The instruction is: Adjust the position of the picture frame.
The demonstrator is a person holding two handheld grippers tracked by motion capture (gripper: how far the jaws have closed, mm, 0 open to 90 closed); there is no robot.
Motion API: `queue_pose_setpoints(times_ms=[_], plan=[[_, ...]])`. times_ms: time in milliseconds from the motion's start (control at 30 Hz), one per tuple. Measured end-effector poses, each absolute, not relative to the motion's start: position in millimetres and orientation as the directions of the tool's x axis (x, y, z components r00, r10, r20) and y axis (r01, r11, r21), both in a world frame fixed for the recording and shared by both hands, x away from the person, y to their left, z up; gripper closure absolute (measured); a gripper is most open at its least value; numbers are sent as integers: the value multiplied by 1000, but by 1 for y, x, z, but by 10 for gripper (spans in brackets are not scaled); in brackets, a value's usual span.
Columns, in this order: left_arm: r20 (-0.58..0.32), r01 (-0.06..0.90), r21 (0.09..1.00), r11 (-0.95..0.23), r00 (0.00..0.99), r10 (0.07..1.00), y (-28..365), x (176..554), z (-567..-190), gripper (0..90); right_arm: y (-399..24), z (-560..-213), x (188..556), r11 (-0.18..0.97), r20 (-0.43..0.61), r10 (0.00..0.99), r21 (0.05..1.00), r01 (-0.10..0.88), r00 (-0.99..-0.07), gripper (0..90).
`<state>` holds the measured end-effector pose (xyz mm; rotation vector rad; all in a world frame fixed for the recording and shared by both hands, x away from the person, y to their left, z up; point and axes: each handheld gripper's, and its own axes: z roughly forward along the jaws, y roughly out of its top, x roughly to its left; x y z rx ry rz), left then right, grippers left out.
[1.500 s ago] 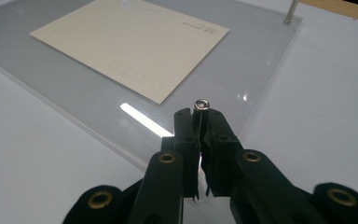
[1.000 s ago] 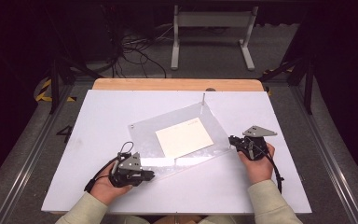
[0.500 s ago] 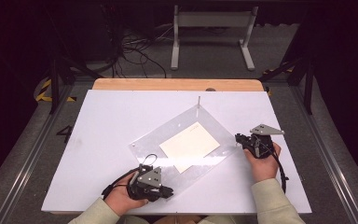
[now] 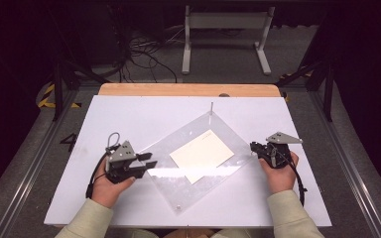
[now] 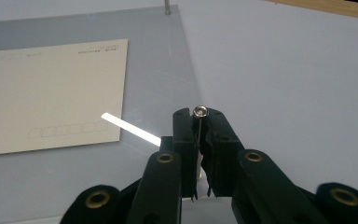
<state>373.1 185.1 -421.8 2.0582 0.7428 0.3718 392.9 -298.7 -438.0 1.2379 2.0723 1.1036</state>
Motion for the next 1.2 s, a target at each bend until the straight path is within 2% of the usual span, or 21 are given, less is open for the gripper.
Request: queue_pose_setpoints(times_ms=[100,200,333,500,567,667,733,800,833,967,1200], plan=[[-44,418,824,-382,720,693,195,386,-427,564,-299,-438,393,262,3,881,830,493,-473,832],[-53,460,803,-378,687,724,195,399,-437,597,-299,-439,393,263,0,881,830,491,-473,832],[-59,496,780,-382,666,744,195,408,-446,640,-299,-439,393,263,2,880,831,490,-475,831],[-58,528,745,-408,661,748,193,415,-458,646,-300,-439,393,261,4,879,832,489,-476,831],[-43,533,732,-425,658,752,193,416,-459,690,-300,-439,393,262,3,880,832,489,-476,832],[-67,533,742,-408,664,745,194,417,-461,760,-300,-439,392,261,3,880,832,489,-475,832],[-35,510,743,-433,676,736,190,415,-461,832,-299,-439,392,261,2,881,832,489,-473,832],[41,476,731,-489,684,728,185,412,-459,838,-299,-439,392,261,1,882,832,490,-471,832],[45,474,732,-489,683,729,185,412,-460,839,-299,-439,392,260,1,882,832,490,-471,834],[-21,503,739,-448,682,731,189,412,-460,843,-297,-437,392,272,-14,883,829,488,-469,845],[-33,511,708,-487,713,700,192,401,-456,842,-290,-416,414,304,-50,879,826,475,-475,848]])
